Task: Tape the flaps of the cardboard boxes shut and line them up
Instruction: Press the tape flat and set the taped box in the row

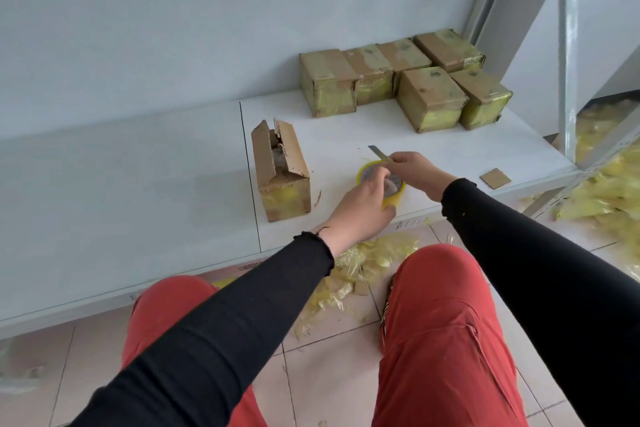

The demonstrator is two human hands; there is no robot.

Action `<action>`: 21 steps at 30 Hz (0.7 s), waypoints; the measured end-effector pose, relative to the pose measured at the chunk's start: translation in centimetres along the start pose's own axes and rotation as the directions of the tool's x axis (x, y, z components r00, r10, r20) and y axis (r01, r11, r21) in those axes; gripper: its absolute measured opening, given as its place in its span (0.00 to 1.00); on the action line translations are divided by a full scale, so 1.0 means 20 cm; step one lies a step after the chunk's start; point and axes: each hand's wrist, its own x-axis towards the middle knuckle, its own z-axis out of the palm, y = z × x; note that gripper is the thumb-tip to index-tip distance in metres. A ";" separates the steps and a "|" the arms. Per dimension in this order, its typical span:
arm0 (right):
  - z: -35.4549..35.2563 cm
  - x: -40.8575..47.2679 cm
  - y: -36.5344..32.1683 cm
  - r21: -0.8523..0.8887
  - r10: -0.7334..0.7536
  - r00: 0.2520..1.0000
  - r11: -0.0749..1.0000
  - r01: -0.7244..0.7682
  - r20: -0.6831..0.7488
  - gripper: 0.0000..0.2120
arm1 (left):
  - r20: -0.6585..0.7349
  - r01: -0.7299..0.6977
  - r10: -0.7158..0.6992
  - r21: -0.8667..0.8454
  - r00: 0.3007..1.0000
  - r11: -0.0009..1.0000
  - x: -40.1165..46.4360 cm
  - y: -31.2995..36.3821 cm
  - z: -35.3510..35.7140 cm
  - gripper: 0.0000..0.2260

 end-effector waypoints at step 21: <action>0.16 -0.53 -0.31 -0.490 -0.749 0.658 0.546 0.680 0.078 0.09 | -0.207 0.062 -0.252 -0.645 0.945 0.762 -0.35 -0.03 -0.27 0.13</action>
